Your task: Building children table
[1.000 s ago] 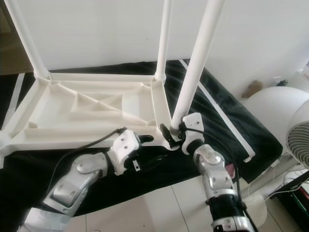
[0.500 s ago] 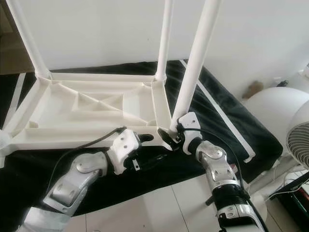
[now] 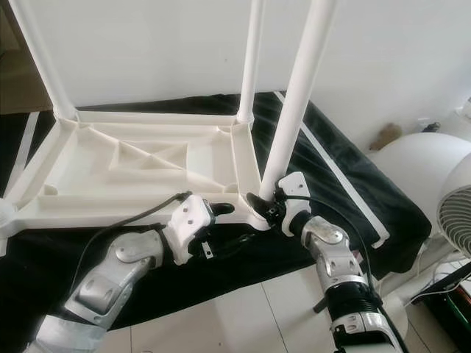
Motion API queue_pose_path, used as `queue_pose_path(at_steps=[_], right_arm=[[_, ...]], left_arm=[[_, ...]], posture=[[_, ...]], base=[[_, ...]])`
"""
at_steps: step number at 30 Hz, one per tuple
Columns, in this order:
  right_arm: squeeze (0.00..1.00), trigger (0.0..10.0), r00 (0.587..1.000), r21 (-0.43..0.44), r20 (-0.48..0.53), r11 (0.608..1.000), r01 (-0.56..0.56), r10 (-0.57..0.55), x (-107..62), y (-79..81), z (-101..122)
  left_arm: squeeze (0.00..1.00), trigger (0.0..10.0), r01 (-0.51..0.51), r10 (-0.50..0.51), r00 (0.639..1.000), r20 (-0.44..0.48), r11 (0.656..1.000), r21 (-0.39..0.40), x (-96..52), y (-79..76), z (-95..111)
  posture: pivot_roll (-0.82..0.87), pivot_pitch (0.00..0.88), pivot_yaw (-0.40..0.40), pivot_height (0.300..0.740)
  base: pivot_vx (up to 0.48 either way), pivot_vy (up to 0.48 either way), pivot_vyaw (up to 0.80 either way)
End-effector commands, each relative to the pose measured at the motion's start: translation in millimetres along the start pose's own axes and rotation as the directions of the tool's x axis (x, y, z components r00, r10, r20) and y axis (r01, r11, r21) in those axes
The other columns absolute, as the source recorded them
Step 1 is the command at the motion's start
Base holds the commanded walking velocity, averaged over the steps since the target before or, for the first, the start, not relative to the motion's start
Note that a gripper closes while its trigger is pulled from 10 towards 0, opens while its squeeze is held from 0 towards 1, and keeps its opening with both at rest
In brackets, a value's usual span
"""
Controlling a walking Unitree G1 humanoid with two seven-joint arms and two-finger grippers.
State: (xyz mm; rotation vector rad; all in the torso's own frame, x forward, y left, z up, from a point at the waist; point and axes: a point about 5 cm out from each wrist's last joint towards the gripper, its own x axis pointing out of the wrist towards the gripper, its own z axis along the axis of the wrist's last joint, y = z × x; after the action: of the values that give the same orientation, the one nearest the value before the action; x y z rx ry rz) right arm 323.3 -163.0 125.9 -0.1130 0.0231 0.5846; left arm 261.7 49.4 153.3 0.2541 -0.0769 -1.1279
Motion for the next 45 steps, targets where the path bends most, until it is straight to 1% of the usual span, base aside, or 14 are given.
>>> queue_pose_path(at_steps=[1,7,11,18,20,27,29,31,32,33,34,37,41,45], right_arm=[[0.00,10.0,1.000,0.029,-0.020,0.999,0.024,-0.023,-4.3,1.8,-3.4],[0.00,10.0,0.999,0.030,-0.008,0.999,0.032,-0.031,-4.7,3.7,-0.2],[0.00,10.0,0.993,0.019,-0.005,0.993,0.115,-0.115,-9.2,6.5,1.4],[0.00,10.0,0.973,0.057,-0.037,0.972,0.229,-0.227,-12.8,6.5,-0.3],[0.00,10.0,0.951,0.077,-0.049,0.948,0.309,-0.305,-14.3,5.8,-0.8],[0.00,10.0,0.895,0.121,-0.047,0.887,0.445,-0.443,-15.9,9.2,-0.6],[0.00,10.0,0.844,0.152,-0.048,0.831,0.534,-0.534,-17.9,11.4,0.5],[0.00,10.0,0.831,0.159,-0.051,0.817,0.554,-0.554,-18.3,12.1,0.6],[0.00,10.0,0.780,0.189,-0.084,0.759,0.623,-0.620,-18.0,19.7,-3.1],[0.00,10.0,0.780,0.189,-0.084,0.759,0.623,-0.620,-18.0,19.7,-3.1],[0.00,10.0,0.761,0.199,-0.098,0.736,0.647,-0.642,-17.7,22.9,-4.2],[0.00,10.0,0.743,0.224,-0.124,0.711,0.666,-0.657,-13.3,34.5,-5.0],[0.00,10.0,0.753,0.278,-0.153,0.703,0.655,-0.640,-7.8,46.3,-2.8],[0.00,10.0,0.750,0.226,-0.125,0.718,0.658,-0.649,-10.5,42.5,0.0]], left_arm=[[0.00,10.0,-0.005,0.005,1.000,-0.006,1.000,-0.010,-2.0,-0.2,-0.9],[0.00,10.0,-0.004,0.004,1.000,-0.005,1.000,-0.012,-2.0,-0.4,-0.8],[0.00,10.0,-0.005,0.005,1.000,-0.004,1.000,-0.022,-2.3,-0.5,-1.1],[0.00,10.0,-0.008,0.008,1.000,-0.004,1.000,-0.029,-2.9,-0.7,-1.2],[0.00,10.0,-0.008,0.008,1.000,-0.004,1.000,-0.030,-3.3,-1.0,-1.2],[0.00,10.0,-0.011,0.011,1.000,-0.003,0.999,-0.033,-3.7,-0.7,-0.6],[0.00,10.0,-0.011,0.011,1.000,-0.002,0.999,-0.034,-4.0,-0.6,0.2],[0.00,10.0,-0.012,0.011,1.000,-0.002,0.999,-0.034,-4.0,-0.4,0.4],[0.00,10.0,-0.013,0.013,1.000,0.000,0.999,-0.035,-3.8,-0.9,1.1],[0.00,10.0,-0.013,0.013,1.000,0.000,0.999,-0.035,-3.8,-0.9,1.1],[0.00,10.0,-0.014,0.014,1.000,0.001,0.999,-0.035,-3.6,-1.0,1.4],[0.00,10.0,-0.015,0.015,1.000,0.002,0.999,-0.039,-3.4,-2.2,1.8],[0.00,10.0,-0.014,0.014,1.000,0.003,0.999,-0.044,-3.2,-3.8,1.8],[0.00,10.0,-0.010,0.010,1.000,-0.001,0.999,-0.046,-3.9,-4.3,1.2]], posture=[[-0.02,0.005,-0.035,0.740],[-0.02,0.010,-0.033,0.740],[-0.03,0.015,-0.032,0.740],[-0.03,0.024,-0.035,0.740],[-0.03,0.026,-0.036,0.740],[-0.03,0.031,-0.038,0.740],[-0.02,0.035,-0.040,0.740],[-0.02,0.035,-0.040,0.740],[-0.02,0.040,-0.044,0.740],[-0.02,0.040,-0.044,0.740],[-0.02,0.041,-0.046,0.740],[-0.02,0.044,-0.048,0.740],[-0.02,0.045,-0.046,0.740],[-0.02,0.050,-0.045,0.740]], base=[[0.000,0.000,0.00],[0.000,0.000,0.00],[0.000,0.000,0.00],[0.000,0.000,0.00],[0.000,0.000,0.00],[0.000,0.000,0.00],[0.000,0.000,0.00],[0.000,0.000,0.00],[0.000,0.000,0.00],[0.000,0.000,0.00],[0.000,0.000,0.00],[0.000,0.000,0.00],[0.000,0.000,0.00],[0.000,0.000,0.00]])
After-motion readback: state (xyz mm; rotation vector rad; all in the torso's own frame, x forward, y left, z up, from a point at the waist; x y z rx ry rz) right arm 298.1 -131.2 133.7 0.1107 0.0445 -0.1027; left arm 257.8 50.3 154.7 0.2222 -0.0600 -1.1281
